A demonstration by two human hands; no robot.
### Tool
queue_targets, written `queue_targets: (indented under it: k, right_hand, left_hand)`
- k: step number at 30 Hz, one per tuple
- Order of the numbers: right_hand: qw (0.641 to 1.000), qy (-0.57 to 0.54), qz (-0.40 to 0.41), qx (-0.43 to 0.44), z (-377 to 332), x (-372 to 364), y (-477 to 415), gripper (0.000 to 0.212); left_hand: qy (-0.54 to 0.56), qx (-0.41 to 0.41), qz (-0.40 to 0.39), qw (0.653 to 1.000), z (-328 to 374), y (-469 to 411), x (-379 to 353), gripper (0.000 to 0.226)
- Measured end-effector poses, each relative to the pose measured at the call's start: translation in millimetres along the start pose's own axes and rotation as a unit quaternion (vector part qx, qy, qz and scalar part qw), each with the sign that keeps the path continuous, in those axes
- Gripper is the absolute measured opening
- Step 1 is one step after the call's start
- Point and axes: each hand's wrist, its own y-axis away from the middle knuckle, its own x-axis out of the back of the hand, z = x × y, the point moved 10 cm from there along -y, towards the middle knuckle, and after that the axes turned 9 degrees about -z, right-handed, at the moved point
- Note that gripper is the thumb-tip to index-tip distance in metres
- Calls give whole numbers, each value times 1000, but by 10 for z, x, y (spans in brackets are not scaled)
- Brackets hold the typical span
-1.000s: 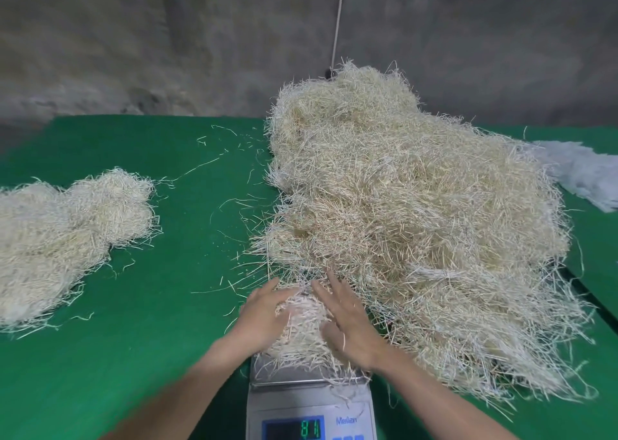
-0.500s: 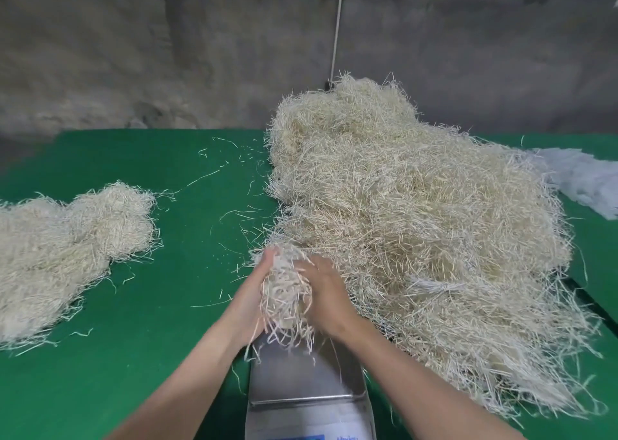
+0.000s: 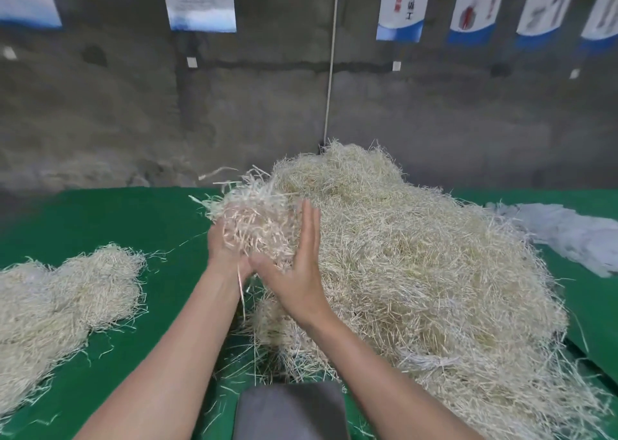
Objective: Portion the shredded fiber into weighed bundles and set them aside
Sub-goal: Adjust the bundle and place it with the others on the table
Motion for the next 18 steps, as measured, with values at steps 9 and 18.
queue_targets:
  k: [9, 18]
  right_hand:
    - [952, -164, 57, -251, 659, 337, -219, 100]
    - [971, -61, 155, -173, 836, 701, -221, 29]
  left_hand:
    - [-254, -54, -189, 947, -445, 161, -439, 51]
    - [2, 110, -136, 985, -1267, 220, -335, 74]
